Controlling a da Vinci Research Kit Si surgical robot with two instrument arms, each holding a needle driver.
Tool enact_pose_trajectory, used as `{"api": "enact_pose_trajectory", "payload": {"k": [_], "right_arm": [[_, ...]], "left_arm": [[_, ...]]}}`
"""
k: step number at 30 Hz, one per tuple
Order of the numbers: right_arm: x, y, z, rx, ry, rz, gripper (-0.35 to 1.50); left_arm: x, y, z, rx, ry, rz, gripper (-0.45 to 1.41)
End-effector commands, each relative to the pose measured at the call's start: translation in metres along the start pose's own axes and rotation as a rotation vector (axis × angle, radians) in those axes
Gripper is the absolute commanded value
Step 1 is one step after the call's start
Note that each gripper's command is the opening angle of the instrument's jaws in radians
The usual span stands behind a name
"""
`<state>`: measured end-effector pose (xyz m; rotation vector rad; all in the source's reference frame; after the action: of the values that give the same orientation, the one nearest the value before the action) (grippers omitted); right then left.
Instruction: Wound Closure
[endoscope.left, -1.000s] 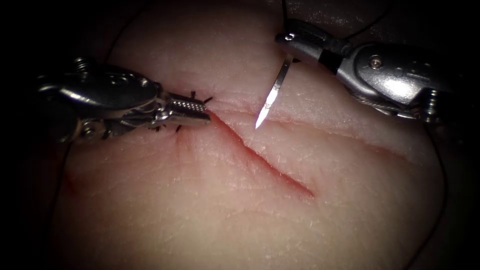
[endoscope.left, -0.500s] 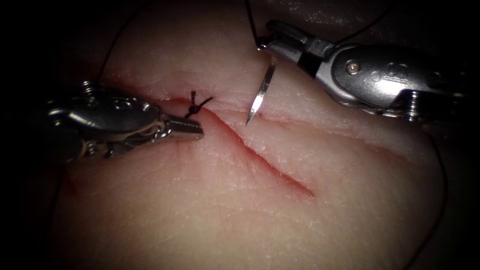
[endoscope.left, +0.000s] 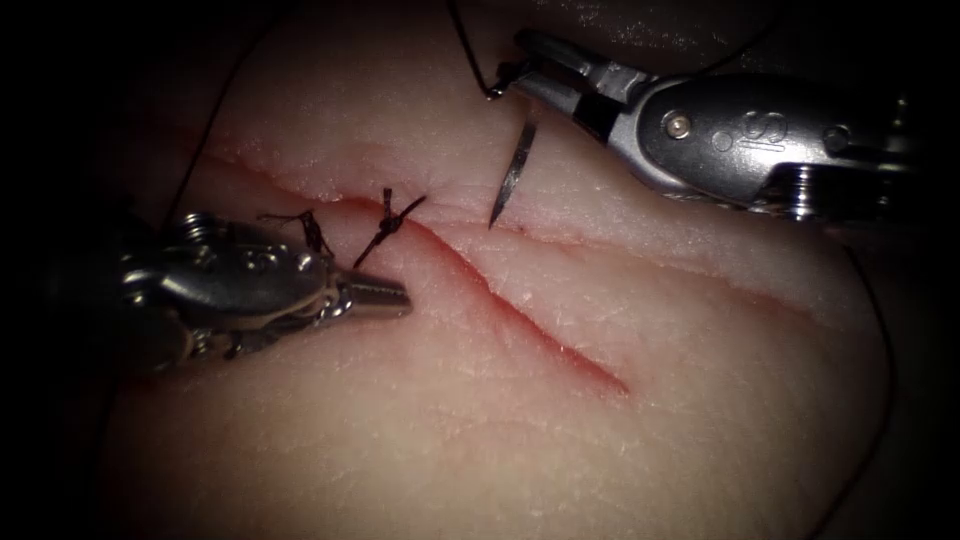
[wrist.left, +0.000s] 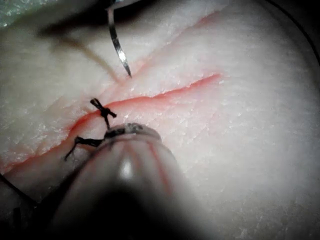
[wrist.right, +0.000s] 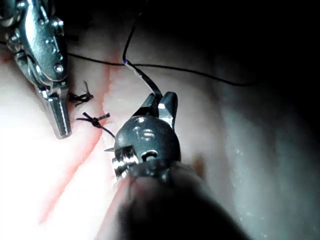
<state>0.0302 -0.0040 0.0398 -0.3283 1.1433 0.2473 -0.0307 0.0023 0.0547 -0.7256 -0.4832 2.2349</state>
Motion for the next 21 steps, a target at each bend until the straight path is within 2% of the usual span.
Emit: {"api": "enact_pose_trajectory", "payload": {"k": [1,11,21], "right_arm": [[0.0001,-0.0001,0.0011,0.000,0.001,-0.014,-0.35],[-0.0003,-0.0010,0.0024,0.008,-0.016,-0.118,-0.35],[-0.0004,-0.0011,0.0033,0.010,-0.014,-0.173,-0.35]], "left_arm": [[-0.0003,0.0001,0.0009,-0.003,-0.003,0.002,-0.08],[-0.0019,-0.0004,0.0028,-0.011,-0.024,0.017,-0.08],[-0.0023,-0.0006,0.0025,-0.013,-0.028,0.022,-0.08]]}}
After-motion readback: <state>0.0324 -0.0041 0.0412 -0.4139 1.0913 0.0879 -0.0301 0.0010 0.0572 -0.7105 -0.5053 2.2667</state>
